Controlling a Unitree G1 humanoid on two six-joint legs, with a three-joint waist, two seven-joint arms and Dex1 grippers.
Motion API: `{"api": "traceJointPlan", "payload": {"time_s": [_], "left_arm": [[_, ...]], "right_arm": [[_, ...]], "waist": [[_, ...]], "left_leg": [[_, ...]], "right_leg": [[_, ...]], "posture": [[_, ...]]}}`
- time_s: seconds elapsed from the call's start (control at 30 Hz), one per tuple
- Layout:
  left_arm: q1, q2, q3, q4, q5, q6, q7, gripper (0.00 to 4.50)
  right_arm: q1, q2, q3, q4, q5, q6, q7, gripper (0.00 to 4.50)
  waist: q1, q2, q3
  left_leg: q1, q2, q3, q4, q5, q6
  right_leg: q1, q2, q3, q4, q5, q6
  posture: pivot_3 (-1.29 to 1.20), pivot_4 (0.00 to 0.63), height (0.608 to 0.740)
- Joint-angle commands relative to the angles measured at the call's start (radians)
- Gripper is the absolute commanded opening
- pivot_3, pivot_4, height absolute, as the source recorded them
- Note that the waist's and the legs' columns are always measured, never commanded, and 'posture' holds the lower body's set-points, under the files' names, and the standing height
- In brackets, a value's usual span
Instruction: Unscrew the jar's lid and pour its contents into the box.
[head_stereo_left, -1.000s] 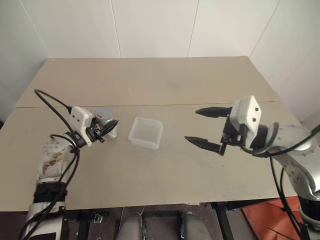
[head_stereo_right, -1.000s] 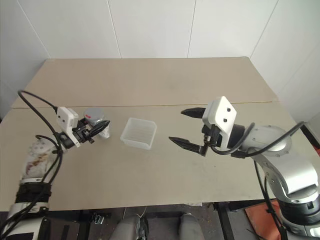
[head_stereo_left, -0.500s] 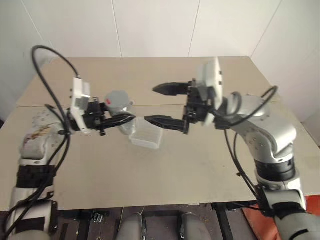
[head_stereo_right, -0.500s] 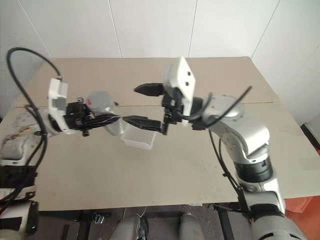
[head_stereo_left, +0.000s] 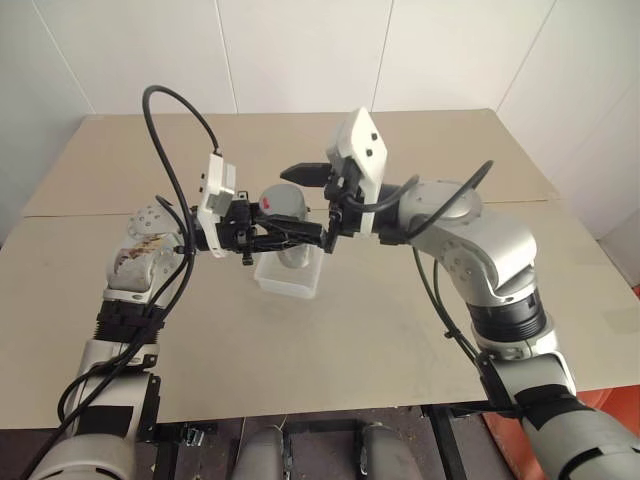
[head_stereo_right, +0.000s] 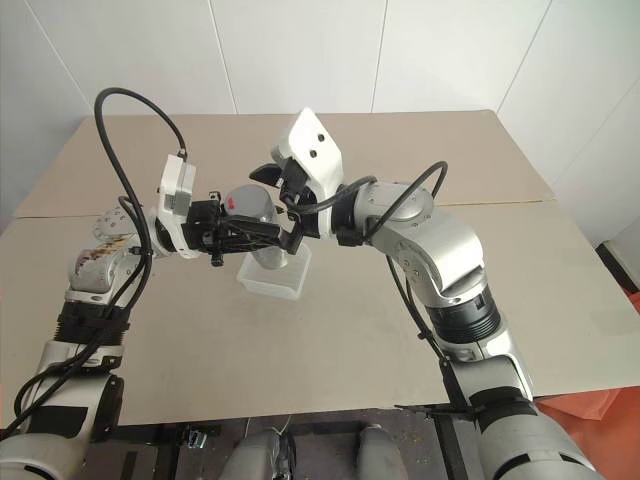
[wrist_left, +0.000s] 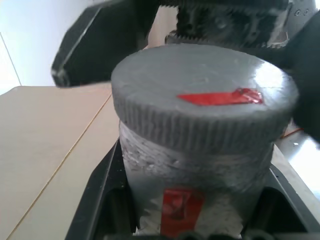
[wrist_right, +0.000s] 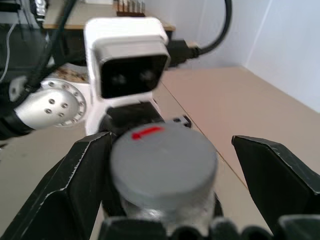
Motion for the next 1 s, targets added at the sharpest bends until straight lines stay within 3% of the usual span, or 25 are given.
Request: {"api": "traceJointPlan", "payload": {"time_s": [0.03, 0.13, 0.33, 0.43, 0.5, 0.63, 0.7, 0.83, 0.97, 1.0], "left_arm": [[-0.022, 0.002, 0.005, -0.012, 0.006, -0.023, -0.018, 1.96], [-0.021, 0.003, 0.008, -0.015, 0.014, -0.026, -0.022, 1.96], [-0.026, 0.01, 0.014, -0.015, 0.02, -0.029, -0.028, 1.96], [-0.038, 0.017, 0.016, -0.014, 0.017, -0.033, -0.046, 1.96], [-0.046, 0.022, 0.015, -0.017, 0.011, -0.029, -0.071, 1.96], [-0.05, 0.043, 0.008, -0.047, -0.007, -0.02, -0.146, 1.96], [-0.041, 0.051, 0.008, -0.066, -0.021, -0.012, -0.173, 1.96], [-0.011, 0.065, 0.007, -0.106, -0.031, -0.003, -0.183, 1.96], [0.013, 0.07, 0.015, -0.122, -0.037, 0.009, -0.168, 1.96], [0.017, 0.071, 0.019, -0.121, -0.036, 0.013, -0.159, 1.96]], "right_arm": [[-0.019, 0.008, -0.011, -0.012, -0.005, 0.002, 0.009, 4.5], [-0.017, 0.009, -0.011, -0.007, -0.007, -0.001, 0.016, 4.31], [-0.018, 0.012, -0.018, 0.015, 0.008, 0.008, 0.051, 2.76], [-0.013, 0.011, -0.021, 0.058, 0.027, -0.025, 0.122, 2.76], [-0.012, 0.004, -0.022, 0.113, 0.043, -0.104, 0.246, 2.76], [-0.067, -0.009, -0.005, 0.35, 0.061, -0.386, 0.73, 2.76], [-0.124, 0.008, 0.01, 0.487, 0.039, -0.485, 0.893, 2.76], [-0.236, 0.075, 0.025, 0.723, -0.011, -0.606, 0.94, 2.76], [-0.232, 0.108, 0.0, 0.768, -0.07, -0.676, 0.887, 2.76], [-0.214, 0.101, -0.009, 0.742, -0.072, -0.664, 0.855, 3.49]], "waist": [[0.0, 0.0, 0.0], [0.0, 0.0, 0.0], [0.0, 0.0, 0.0], [0.0, 0.0, 0.0], [0.0, 0.0, 0.0], [0.0, 0.0, 0.0], [-0.002, 0.0, 0.0], [-0.017, 0.001, 0.0], [-0.024, 0.001, 0.0], [-0.022, 0.001, 0.0]], "left_leg": [[0.0, 0.0, -0.001, 0.0, 0.0, 0.0], [0.0, 0.0, -0.002, 0.0, 0.0, 0.0], [0.0, 0.0, -0.005, 0.0, 0.0, 0.0], [0.0, 0.0, -0.005, 0.0, 0.0, 0.0], [0.0, 0.0, -0.005, 0.0, 0.0, 0.0], [0.0, -0.001, -0.005, 0.0, 0.0, 0.001], [0.0, -0.001, -0.005, 0.0, 0.0, 0.001], [0.002, 0.001, -0.005, 0.0, 0.0, -0.001], [0.001, 0.001, -0.007, -0.001, 0.001, -0.002], [0.001, 0.001, -0.007, 0.0, 0.001, -0.002]], "right_leg": [[0.0, 0.0, 0.0, 0.0, 0.0, 0.0], [0.0, 0.0, 0.0, 0.0, 0.0, 0.0], [0.0, 0.0, 0.0, 0.0, 0.0, 0.0], [0.0, 0.0, 0.0, 0.0, 0.0, 0.0], [0.0, 0.0, 0.0, 0.0, 0.0, 0.0], [0.001, 0.0, 0.0, -0.001, 0.0, 0.0], [0.001, 0.0, 0.0, -0.001, 0.0, 0.001], [0.001, 0.002, 0.001, 0.001, 0.0, 0.001], [0.0, 0.002, 0.001, 0.001, 0.0, 0.001], [-0.001, 0.002, 0.001, 0.001, 0.0, 0.001]], "posture": [[0.0, 0.15, 0.74], [0.0, 0.15, 0.74], [0.0, 0.15, 0.74], [0.0, 0.15, 0.74], [0.0, 0.15, 0.74], [0.0, 0.15, 0.74], [0.0, 0.15, 0.74], [0.0, 0.15, 0.74], [0.0, 0.15, 0.74], [0.0, 0.15, 0.74]]}}
